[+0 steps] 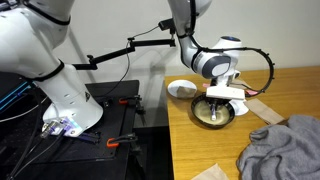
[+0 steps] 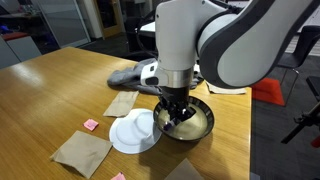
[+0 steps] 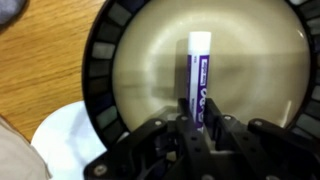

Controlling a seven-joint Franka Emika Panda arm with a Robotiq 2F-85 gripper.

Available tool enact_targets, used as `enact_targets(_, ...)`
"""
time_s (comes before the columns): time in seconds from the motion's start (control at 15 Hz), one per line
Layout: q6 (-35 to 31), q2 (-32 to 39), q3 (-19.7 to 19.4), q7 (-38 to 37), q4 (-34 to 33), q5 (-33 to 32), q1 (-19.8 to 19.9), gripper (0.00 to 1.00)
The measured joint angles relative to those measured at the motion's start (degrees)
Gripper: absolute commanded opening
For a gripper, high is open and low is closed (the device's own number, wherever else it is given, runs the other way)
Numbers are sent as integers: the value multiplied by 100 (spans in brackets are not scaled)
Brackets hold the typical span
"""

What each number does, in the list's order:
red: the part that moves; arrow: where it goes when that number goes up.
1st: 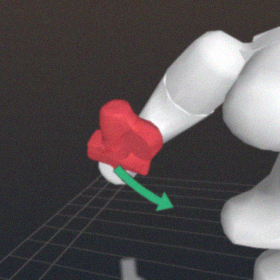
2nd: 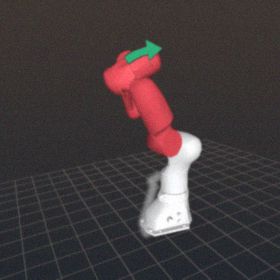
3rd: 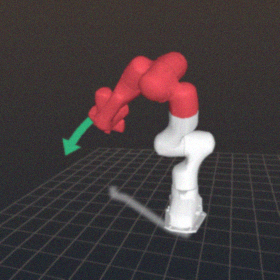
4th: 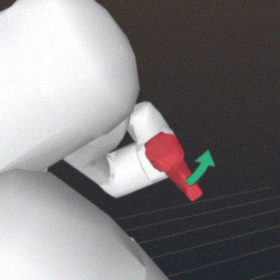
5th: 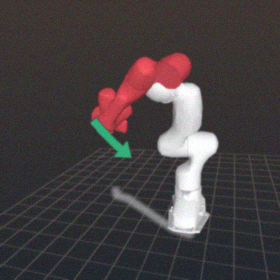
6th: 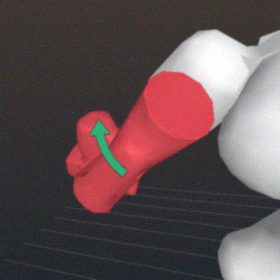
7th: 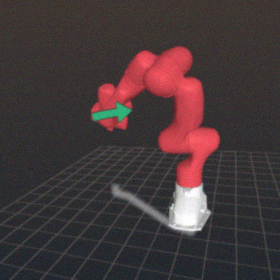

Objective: Pick up the marker from the bowl and put it on the table

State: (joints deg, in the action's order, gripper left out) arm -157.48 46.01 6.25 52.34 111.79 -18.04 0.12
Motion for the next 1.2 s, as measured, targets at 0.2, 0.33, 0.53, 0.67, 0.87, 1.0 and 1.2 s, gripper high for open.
enact_targets(0.2, 0, -338, 71, -140, 132, 14, -1, 5)
enact_targets(0.33, 0, -698, 68, -391, 309, 18, -9, 5)
enact_targets(0.53, 1, -1344, -103, -1153, 623, 15, -98, 5)
enact_targets(0.67, 1, -1777, -266, -1733, 855, 8, -164, 5)
enact_targets(0.87, 12, -2367, -533, -2628, 1255, -66, -236, 5)
enact_targets(1.0, 14, -2695, -767, -3312, 1543, -249, -300, 5)
enact_targets(1.2, 69, -3041, -1123, -4356, 1927, -591, -373, 5)
